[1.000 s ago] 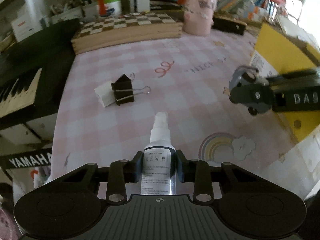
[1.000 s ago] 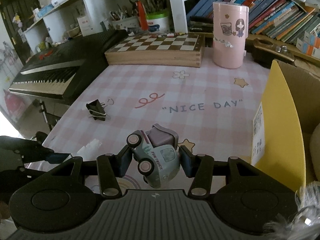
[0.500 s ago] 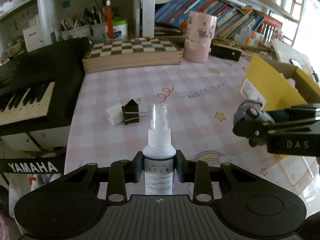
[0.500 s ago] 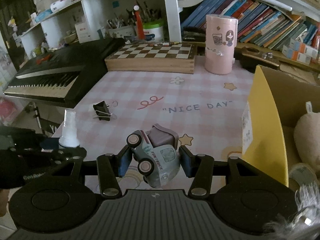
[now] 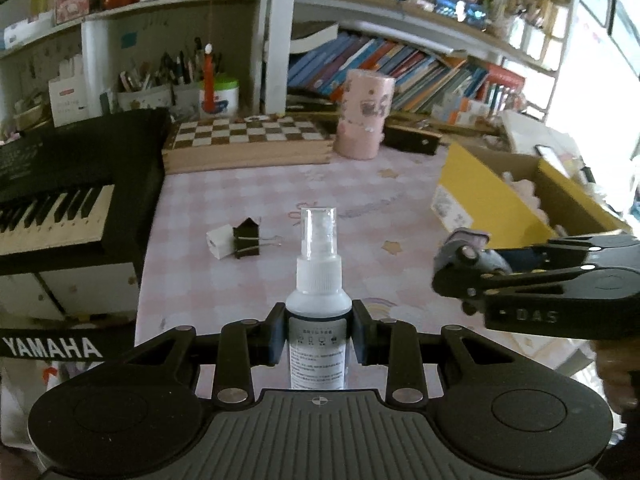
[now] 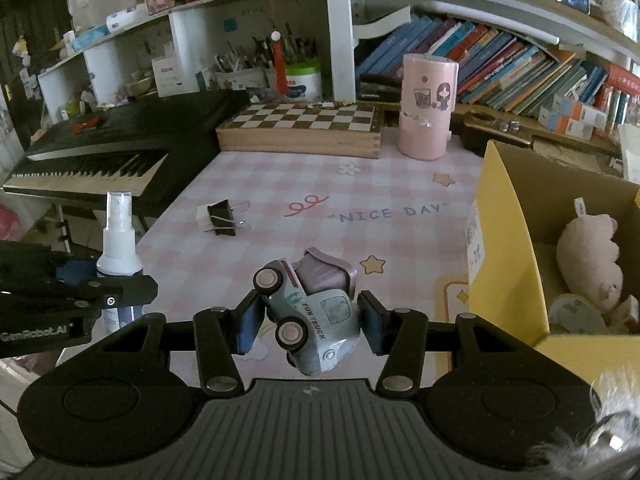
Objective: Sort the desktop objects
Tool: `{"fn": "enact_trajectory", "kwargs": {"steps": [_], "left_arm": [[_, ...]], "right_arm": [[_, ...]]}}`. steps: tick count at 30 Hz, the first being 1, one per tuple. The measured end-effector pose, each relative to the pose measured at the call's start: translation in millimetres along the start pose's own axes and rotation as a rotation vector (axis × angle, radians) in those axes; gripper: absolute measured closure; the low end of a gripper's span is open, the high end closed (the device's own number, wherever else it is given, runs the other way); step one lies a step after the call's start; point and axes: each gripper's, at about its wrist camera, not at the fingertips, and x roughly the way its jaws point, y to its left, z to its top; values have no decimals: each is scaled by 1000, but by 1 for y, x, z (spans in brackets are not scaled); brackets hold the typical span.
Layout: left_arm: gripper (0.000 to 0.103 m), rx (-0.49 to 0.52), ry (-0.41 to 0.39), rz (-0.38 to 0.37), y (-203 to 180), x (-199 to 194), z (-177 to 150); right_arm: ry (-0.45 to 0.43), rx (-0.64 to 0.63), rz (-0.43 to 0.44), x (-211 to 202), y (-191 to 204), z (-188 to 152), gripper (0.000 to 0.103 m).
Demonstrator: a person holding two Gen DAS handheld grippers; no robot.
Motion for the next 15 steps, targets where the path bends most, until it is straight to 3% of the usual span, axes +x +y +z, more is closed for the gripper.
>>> {"fn": "enact_trajectory", "kwargs": {"steps": [15], "left_arm": [[72, 70, 6, -84, -17, -59, -52]], "right_arm": [[19, 86, -52, -59, 36, -61, 55]]}}
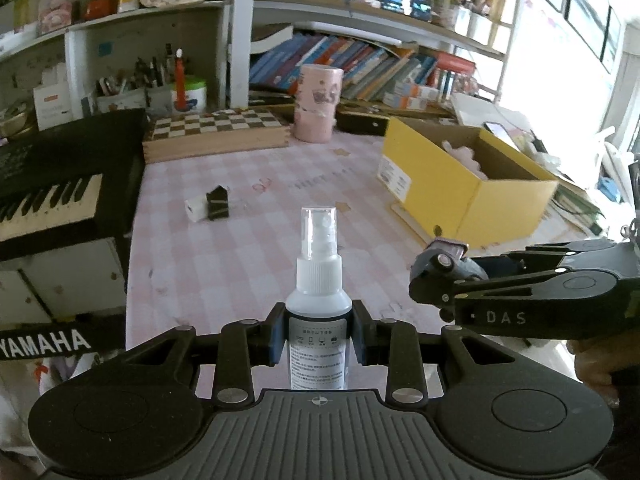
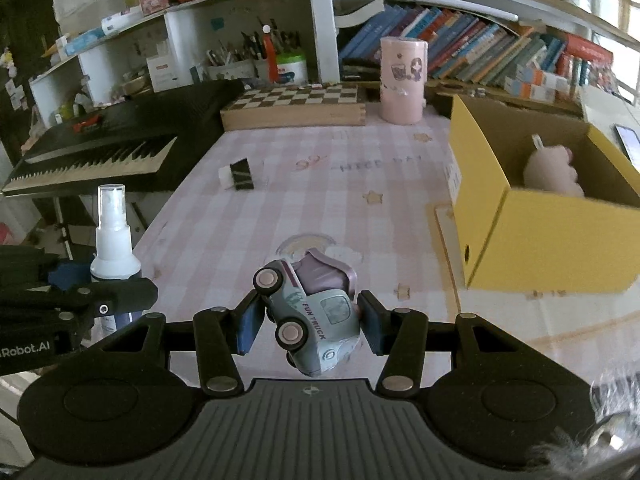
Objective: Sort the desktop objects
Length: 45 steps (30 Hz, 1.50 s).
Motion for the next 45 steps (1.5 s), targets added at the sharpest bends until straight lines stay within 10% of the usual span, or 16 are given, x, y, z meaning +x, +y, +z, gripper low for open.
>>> {"fn": "enact_trajectory", "kwargs": {"steps": [24, 45], "left_arm": [[72, 206, 36, -243, -67, -11, -30], [72, 251, 28, -327, -137, 43, 22]], "right_arm": [[-23, 212, -219, -79, -19, -85, 55], [-41, 293, -299, -88, -118, -66, 55]]}}
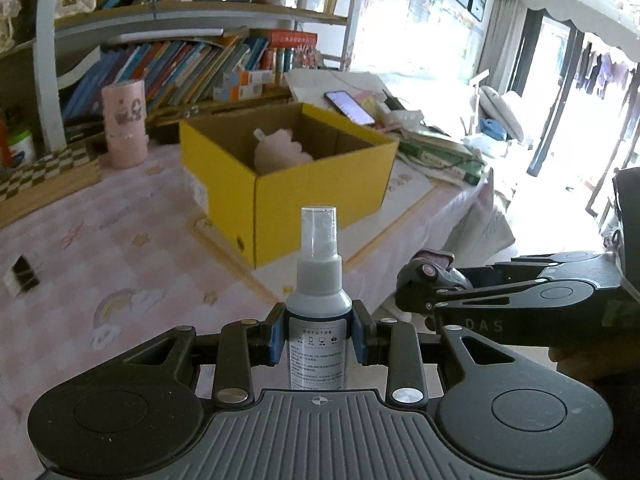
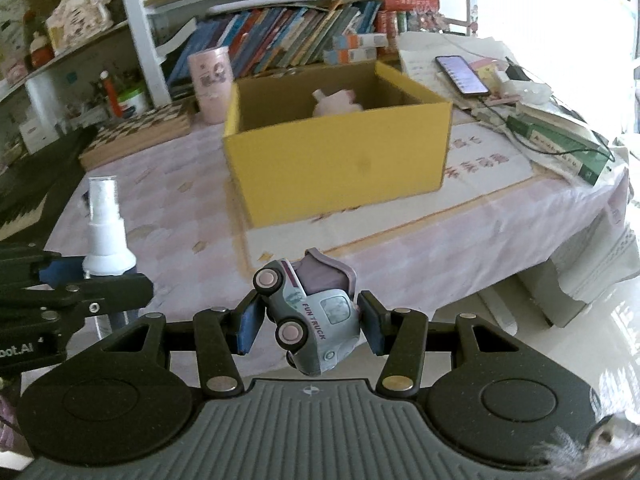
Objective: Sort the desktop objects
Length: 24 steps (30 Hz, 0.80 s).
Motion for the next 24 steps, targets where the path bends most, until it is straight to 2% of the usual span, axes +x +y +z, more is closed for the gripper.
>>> {"fn": "enact_trajectory", "kwargs": {"steps": [11, 19, 24], "left_arm": [[72, -28, -115, 38, -13, 31, 65], [72, -31, -201, 126, -18, 50, 110], [72, -49, -205, 184, -13, 74, 130]], "right_arm": [[-93, -40, 15, 16, -54, 61, 55], [-179, -115, 82, 27, -82, 118, 55], [-219, -185, 125, 43, -93, 153, 55]]}}
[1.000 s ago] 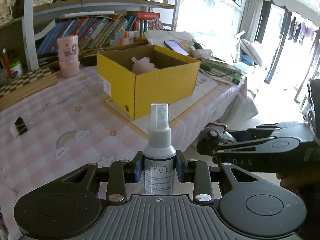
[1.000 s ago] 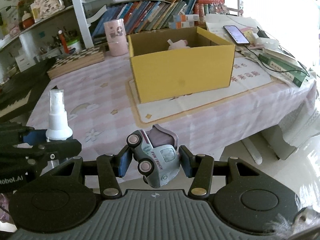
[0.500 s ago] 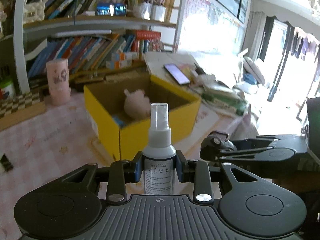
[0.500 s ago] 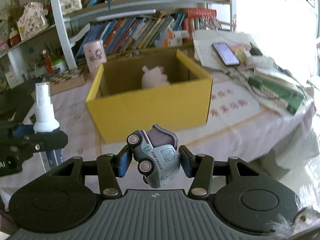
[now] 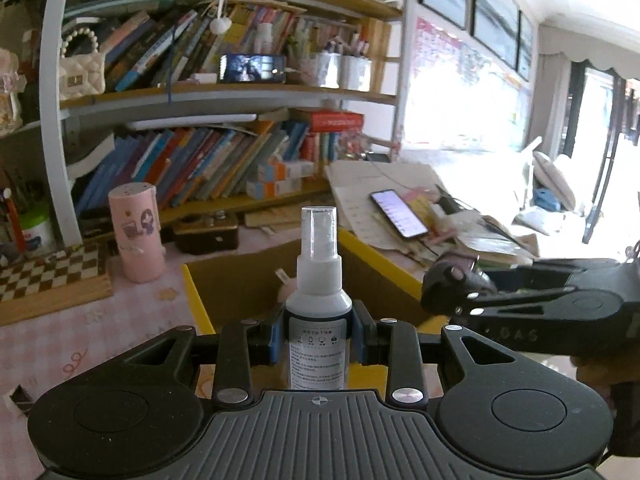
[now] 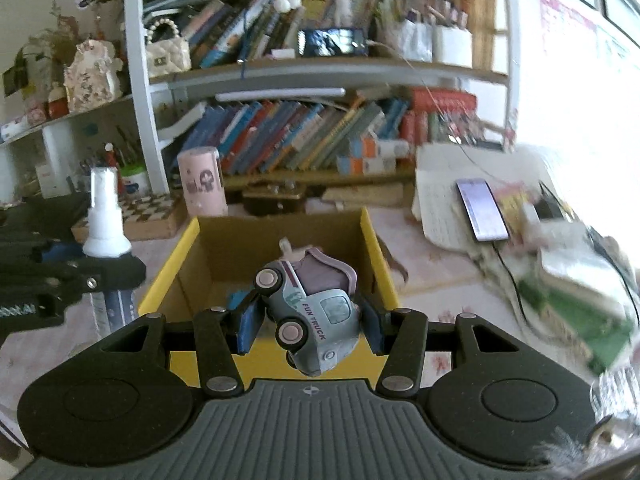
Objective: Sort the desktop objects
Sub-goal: 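Lower the spray bottle and toy car into the yellow box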
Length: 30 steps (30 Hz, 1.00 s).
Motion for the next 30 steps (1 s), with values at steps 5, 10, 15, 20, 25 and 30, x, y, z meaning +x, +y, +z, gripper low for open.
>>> {"fn": "enact_trajectory", "kwargs": {"steps": [5, 10, 15, 20, 25, 30], "left_arm": [[72, -20, 23, 57, 8, 35, 9], [72, -31, 78, 108, 16, 73, 12], [72, -37, 137, 130, 19, 104, 12], [72, -21, 201, 145, 20, 128, 9], [72, -32, 234, 142, 23, 142, 6], [72, -38, 268, 156, 26, 150, 3]], "right_arm": [[-1, -102, 51, 33, -8, 23, 55], [45, -205, 84, 81, -12, 37, 55], [132, -319, 113, 131, -8, 40, 55], [225, -444, 153, 172, 3, 33, 55], [312, -523, 193, 199, 8, 25, 54], [378, -574, 243, 209, 14, 22, 55]]}}
